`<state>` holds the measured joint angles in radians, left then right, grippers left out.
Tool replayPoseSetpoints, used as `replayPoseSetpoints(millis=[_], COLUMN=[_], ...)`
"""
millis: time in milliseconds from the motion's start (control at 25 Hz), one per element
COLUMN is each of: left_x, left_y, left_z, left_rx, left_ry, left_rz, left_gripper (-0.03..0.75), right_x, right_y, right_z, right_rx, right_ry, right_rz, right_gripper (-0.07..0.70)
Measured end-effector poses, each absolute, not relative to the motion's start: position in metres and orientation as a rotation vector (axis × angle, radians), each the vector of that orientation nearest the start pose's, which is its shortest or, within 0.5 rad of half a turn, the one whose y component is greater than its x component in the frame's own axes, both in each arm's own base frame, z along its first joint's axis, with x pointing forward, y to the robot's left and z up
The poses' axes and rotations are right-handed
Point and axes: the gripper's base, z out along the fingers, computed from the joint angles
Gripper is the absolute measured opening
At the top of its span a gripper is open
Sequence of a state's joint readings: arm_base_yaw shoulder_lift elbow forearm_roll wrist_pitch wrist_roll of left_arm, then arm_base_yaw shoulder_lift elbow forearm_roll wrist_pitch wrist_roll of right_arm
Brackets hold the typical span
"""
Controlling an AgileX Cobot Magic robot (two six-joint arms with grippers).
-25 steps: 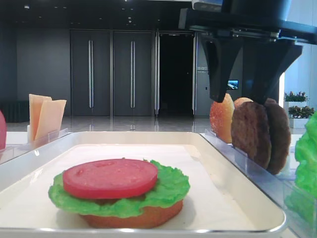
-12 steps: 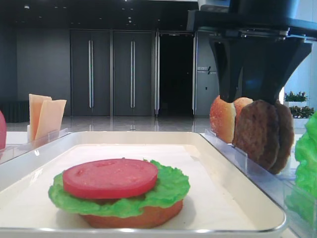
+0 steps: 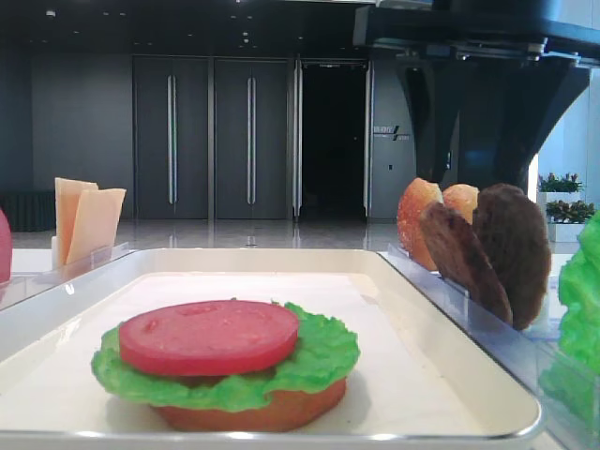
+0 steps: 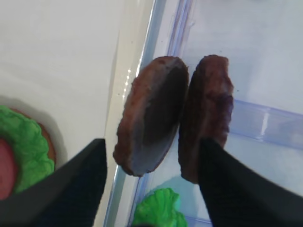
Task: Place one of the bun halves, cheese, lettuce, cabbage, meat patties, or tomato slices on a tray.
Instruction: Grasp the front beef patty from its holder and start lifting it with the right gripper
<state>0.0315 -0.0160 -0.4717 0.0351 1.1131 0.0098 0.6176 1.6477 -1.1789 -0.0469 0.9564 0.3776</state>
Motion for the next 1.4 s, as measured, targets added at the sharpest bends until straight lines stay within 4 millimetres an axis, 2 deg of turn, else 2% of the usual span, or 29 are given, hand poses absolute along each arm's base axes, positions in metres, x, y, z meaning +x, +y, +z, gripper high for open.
replayPoseSetpoints(millis=[480,1280,1400], left_x=[-0.007,-0.007,-0.007], left_y=[0.003,0.003,0.003], left_z=[0.265,0.265,0.265], left_rx=[-0.025,-0.025,-0.025], left_ry=[2.109,2.109,2.109], left_rz=[0.067,0.067,0.067], left_gripper=[0.0,0.0,0.0], right_x=[0.257,0.276,0.277], right_y=[0.202,0.203,0.203], right_z=[0.24,0.199,0.194], right_rx=[-0.43,-0.491,-0.493], right_ry=[2.861,2.904,2.914], right_rz=[0.21,0.052,0.041], right_gripper=[0.432,0.432,0.412])
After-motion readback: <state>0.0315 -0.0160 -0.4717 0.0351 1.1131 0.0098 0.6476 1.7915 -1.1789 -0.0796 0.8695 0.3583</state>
